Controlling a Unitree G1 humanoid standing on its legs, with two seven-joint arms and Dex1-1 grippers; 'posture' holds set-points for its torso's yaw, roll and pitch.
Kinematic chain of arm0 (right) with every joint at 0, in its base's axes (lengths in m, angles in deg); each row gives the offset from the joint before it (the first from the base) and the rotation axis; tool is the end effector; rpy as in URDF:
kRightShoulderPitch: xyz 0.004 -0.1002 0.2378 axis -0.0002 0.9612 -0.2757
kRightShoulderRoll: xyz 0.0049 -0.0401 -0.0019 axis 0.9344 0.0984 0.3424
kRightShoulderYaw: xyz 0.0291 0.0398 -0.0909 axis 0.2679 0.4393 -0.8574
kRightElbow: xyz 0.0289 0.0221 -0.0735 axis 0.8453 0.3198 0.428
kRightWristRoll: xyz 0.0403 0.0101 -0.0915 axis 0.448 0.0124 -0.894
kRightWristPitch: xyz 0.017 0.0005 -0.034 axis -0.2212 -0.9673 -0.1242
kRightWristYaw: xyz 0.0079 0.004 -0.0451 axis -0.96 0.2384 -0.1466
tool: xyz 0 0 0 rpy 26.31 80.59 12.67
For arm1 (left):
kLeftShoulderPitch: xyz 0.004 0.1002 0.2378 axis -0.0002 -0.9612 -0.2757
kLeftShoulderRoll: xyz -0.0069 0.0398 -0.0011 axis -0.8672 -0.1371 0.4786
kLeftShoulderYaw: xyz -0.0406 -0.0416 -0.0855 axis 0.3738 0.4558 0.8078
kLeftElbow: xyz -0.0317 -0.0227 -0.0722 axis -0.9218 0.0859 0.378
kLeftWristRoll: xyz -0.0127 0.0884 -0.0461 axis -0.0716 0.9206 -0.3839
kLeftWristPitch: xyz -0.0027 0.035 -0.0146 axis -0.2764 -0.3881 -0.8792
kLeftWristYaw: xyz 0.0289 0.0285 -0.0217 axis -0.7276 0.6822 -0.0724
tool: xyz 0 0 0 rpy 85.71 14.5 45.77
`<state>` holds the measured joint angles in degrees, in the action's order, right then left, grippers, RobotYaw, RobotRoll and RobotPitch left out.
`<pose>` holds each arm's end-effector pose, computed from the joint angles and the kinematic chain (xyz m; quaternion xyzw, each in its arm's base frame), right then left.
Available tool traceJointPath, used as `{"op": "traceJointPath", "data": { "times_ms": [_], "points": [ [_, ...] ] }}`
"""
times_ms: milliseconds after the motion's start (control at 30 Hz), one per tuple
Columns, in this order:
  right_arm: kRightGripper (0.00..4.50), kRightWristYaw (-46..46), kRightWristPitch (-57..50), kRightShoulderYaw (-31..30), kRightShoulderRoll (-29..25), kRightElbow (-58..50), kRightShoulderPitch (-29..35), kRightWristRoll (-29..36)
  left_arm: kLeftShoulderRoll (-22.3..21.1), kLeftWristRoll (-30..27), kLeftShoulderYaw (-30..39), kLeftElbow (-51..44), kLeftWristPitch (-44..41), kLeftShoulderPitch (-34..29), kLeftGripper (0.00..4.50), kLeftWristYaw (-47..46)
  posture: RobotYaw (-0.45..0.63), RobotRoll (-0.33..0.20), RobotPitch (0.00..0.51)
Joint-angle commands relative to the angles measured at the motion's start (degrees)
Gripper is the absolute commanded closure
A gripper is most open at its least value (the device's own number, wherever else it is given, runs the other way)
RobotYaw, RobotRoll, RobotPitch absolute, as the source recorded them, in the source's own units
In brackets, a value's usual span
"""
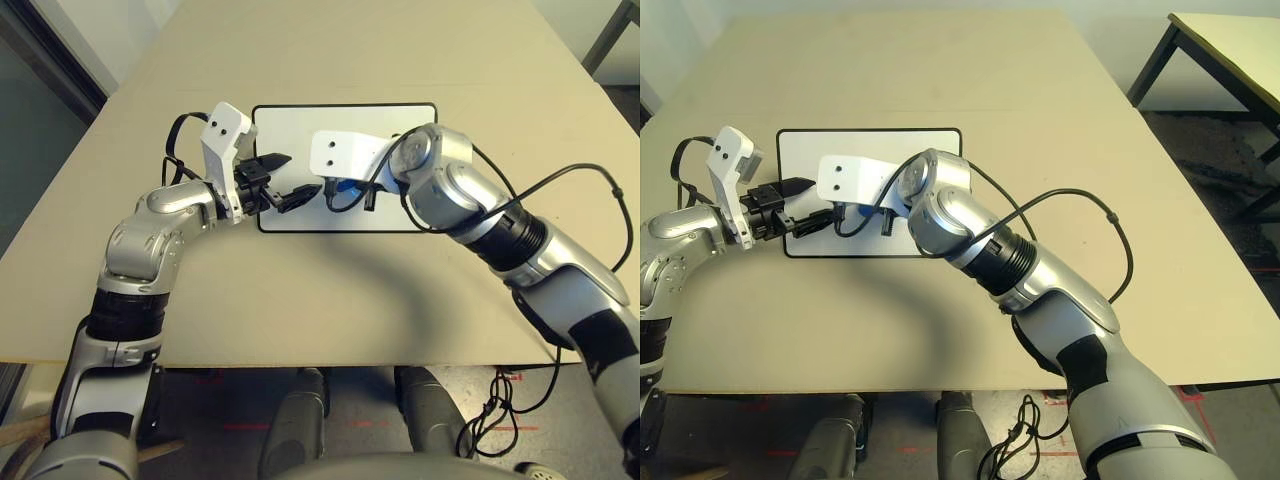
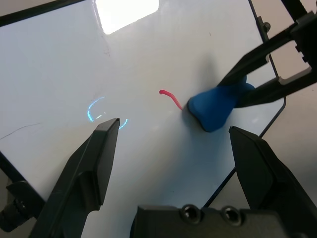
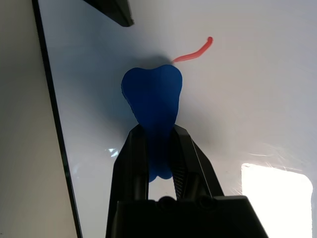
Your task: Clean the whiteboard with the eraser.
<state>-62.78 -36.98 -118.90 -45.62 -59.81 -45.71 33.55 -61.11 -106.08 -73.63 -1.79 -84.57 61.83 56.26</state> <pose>0.2971 -0.0473 0.2497 -0.5471 0.1625 0.4090 0.7121 0.2742 0.2240 0.2014 0.1120 0.0530 -0.3754 0.9185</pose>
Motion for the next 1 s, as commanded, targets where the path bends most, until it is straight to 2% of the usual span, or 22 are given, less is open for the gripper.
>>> {"op": "traceJointPath", "data": {
  "times_ms": [33, 167, 267, 600, 867, 1000],
  "points": [
    [3.93, 1.69, 1.26, 1.39, 2.38, 3.41, -2.63, 0.31, 0.01, -0.02, -0.26, -0.59, -0.26, -1.07, 0.00, 0.02, 0.01, 0.000, 0.189],
    [3.93, 4.92, 3.97, 4.32, 5.14, 9.08, -5.97, 0.62, 0.10, -0.05, -0.32, -0.77, -0.41, -1.20, 0.00, -0.10, 0.01, 0.000, 0.188],
    [3.93, 4.98, 4.94, 4.35, 5.52, 10.60, -6.58, 0.57, 0.20, -0.12, -0.27, -1.01, -0.54, -1.29, 0.00, -0.27, 0.02, 0.000, 0.188],
    [3.93, -1.55, 2.70, -1.49, 1.06, 2.05, -1.82, -0.89, 0.15, -0.28, 0.01, -1.64, -0.72, -1.81, 0.00, -0.66, 0.02, 0.000, 0.188],
    [3.93, 4.76, 6.80, 4.61, 5.43, 12.74, -8.01, -0.12, -0.05, -0.25, -0.19, -1.32, -0.69, -1.38, 0.00, -0.49, 0.02, 0.000, 0.187],
    [3.93, 3.95, 6.60, 3.98, 5.33, 11.84, -7.04, -0.14, -0.11, -0.29, -0.23, -1.33, -0.74, -1.23, 0.00, -0.44, 0.03, 0.000, 0.185]
  ]
}}
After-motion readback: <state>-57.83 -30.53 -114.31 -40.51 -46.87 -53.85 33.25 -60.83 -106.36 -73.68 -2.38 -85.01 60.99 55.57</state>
